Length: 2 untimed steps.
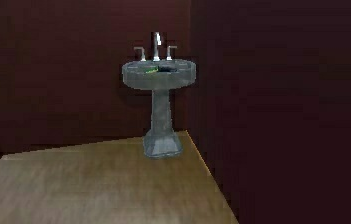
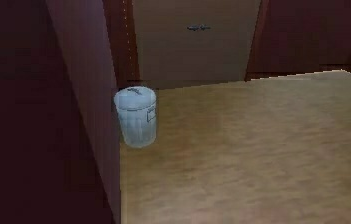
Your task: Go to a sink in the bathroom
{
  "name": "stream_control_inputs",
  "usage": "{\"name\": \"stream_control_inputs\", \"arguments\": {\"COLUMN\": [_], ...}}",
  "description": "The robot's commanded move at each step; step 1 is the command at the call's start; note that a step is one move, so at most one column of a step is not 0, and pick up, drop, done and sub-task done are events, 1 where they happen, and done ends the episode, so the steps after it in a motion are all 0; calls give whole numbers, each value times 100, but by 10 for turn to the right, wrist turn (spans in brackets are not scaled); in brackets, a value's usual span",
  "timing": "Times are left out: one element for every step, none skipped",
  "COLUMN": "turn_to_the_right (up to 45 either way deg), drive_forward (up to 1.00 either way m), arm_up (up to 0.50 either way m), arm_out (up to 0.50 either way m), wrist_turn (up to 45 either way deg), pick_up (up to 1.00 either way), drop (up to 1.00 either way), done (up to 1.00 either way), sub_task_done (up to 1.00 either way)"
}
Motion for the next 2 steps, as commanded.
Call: {"name": "stream_control_inputs", "arguments": {"turn_to_the_right": [0,0], "drive_forward": [85,0], "arm_up": [0,0], "arm_out": [0,0], "wrist_turn": [0,0], "pick_up": [0,0], "drop": [0,0], "done": [0,100], "sub_task_done": [0,0]}}
